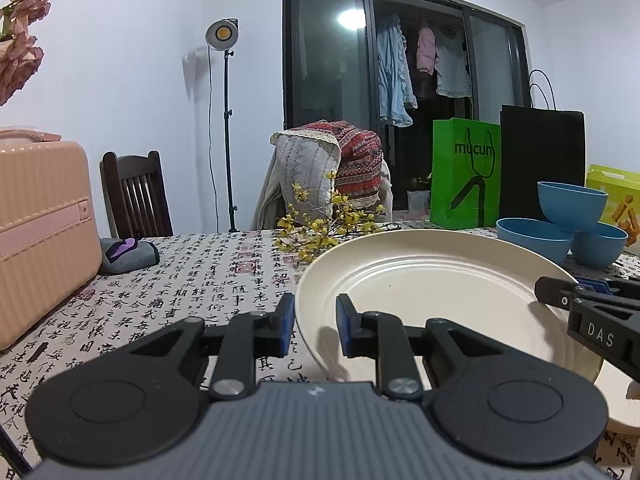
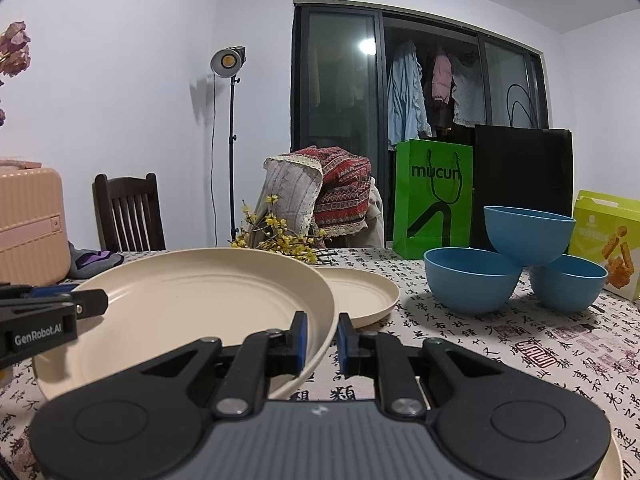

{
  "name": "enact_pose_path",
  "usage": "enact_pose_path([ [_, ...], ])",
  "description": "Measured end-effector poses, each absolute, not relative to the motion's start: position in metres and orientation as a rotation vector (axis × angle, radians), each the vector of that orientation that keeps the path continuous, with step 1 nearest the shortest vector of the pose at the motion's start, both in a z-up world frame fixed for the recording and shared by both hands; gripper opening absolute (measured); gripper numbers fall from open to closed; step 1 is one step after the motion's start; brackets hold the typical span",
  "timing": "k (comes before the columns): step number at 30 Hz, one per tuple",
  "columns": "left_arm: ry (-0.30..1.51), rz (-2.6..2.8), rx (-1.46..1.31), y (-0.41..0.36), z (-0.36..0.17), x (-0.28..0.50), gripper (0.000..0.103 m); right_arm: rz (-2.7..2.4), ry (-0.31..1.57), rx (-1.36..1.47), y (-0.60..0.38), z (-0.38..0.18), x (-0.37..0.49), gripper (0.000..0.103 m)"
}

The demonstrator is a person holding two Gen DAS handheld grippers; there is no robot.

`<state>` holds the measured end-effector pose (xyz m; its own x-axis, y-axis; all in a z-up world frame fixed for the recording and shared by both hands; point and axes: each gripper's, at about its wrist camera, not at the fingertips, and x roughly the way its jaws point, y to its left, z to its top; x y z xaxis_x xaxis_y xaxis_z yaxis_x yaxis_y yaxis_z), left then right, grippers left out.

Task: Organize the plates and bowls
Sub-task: 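Carry the held cream plates back away from the blue bowls with both grippers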

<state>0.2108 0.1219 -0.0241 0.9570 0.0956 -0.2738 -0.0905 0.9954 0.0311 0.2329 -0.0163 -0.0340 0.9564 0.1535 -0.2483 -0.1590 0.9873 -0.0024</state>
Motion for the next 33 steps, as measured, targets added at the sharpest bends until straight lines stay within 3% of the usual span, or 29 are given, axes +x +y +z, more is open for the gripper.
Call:
enact_pose_path([
  [33,0.283,0.054,0.028,0.075,-0.024,0.195,0.022,0.128,0.237,0.008,-0.068,-0.035,0.209,0.015],
])
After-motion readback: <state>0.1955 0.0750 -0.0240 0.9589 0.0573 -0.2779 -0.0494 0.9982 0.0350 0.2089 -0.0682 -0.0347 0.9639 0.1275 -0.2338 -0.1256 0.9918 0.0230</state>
